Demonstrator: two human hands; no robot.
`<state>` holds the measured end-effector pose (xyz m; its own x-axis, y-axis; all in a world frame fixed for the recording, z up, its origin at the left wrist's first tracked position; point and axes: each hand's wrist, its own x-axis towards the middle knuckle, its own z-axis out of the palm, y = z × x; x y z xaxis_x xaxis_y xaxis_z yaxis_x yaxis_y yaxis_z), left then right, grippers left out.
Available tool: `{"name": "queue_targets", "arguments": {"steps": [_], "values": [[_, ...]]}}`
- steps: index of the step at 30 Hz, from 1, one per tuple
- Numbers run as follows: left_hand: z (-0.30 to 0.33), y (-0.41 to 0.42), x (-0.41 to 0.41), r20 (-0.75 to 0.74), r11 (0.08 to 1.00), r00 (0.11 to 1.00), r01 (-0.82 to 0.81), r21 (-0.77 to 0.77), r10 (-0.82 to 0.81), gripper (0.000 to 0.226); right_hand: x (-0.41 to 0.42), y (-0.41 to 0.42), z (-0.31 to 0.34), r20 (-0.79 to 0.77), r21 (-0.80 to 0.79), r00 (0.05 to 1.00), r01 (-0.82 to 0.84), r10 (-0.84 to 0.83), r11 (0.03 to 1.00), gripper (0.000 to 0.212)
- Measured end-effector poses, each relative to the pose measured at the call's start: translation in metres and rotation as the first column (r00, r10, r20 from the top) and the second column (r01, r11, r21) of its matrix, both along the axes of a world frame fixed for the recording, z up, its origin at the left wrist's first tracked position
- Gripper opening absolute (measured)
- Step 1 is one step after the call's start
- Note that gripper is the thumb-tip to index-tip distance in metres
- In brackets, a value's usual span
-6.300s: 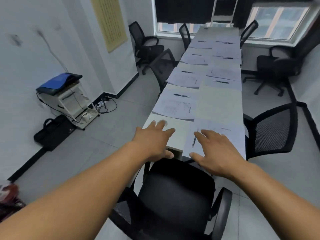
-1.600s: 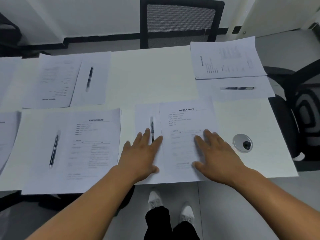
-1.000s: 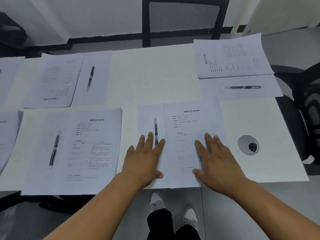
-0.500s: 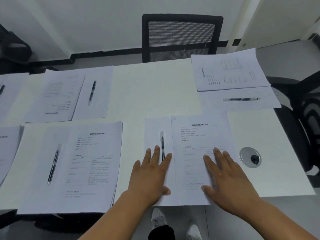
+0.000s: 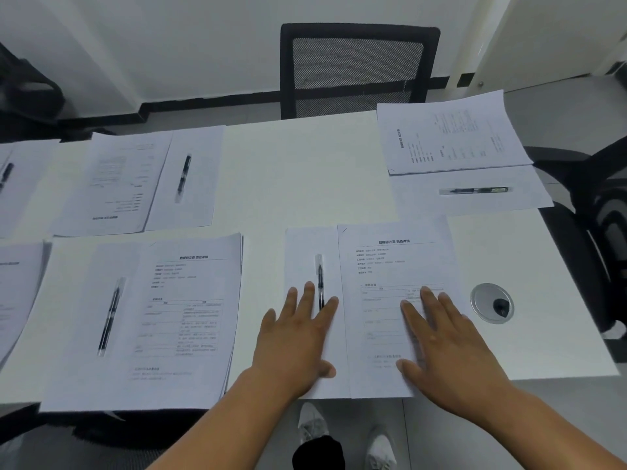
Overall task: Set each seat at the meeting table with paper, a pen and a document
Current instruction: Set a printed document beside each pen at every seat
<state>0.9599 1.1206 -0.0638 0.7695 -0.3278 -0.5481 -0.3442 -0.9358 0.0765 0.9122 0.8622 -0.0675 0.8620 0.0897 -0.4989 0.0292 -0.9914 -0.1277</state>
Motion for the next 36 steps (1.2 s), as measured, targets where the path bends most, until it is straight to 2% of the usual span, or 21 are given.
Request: {"name": "queue_targets", "arguments": {"steps": [15, 36], "values": [[0.017, 0.008, -0.005, 0.04, 0.999, 0.999, 0.012, 0.029, -0.013, 0.115, 0.002, 0.007, 0.016, 0.005, -0.019, 1.0, -0.013, 0.013, 1.0, 0.097], [0.162, 0.057, -0.039, 0.123, 0.952, 0.949, -0.301, 0.065, 0.291, 0.108, 0.016, 0.084, 0.131, 0.118, 0.135, 0.979, -0.183, 0.168, 0.974, 0.088]]}}
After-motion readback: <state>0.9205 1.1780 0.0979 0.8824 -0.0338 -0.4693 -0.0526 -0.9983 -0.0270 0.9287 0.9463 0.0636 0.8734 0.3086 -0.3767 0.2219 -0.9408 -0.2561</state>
